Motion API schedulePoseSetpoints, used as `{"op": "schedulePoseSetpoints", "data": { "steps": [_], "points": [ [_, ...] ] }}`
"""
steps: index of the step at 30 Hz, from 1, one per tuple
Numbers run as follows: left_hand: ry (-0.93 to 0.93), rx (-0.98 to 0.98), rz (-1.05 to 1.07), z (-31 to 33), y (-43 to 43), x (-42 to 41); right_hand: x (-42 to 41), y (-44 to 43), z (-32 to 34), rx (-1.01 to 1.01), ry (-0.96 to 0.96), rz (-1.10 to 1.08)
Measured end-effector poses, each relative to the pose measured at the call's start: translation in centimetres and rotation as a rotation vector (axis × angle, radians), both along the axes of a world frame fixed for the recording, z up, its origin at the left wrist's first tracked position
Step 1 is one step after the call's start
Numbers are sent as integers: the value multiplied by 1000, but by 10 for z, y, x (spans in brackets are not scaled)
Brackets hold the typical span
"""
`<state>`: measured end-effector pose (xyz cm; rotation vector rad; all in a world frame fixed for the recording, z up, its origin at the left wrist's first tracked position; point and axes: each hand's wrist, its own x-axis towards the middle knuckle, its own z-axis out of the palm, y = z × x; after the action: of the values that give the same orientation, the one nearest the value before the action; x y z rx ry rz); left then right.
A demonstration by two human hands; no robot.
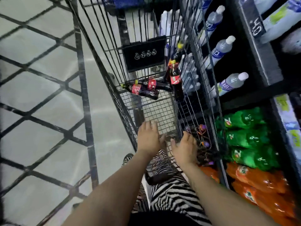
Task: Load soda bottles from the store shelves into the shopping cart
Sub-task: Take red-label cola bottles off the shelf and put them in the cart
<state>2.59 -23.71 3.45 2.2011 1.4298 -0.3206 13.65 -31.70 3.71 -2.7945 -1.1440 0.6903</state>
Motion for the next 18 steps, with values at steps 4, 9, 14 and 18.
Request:
{"op": "schedulePoseSetpoints", "data": {
  "steps": [4, 9, 14, 18],
  "points": [
    [42, -95, 259, -31, 38, 32, 39, 51, -37, -34, 54, 63],
    [33, -147, 525, -102, 83, 75, 96, 118, -108, 56, 110, -11],
    [-46, -42, 755, -187, 119, 107, 134, 166, -184, 243, 122, -142],
    [-265, 59, 1129, -238, 149, 125, 146, 193, -228, 451, 140, -144]
  ]
}}
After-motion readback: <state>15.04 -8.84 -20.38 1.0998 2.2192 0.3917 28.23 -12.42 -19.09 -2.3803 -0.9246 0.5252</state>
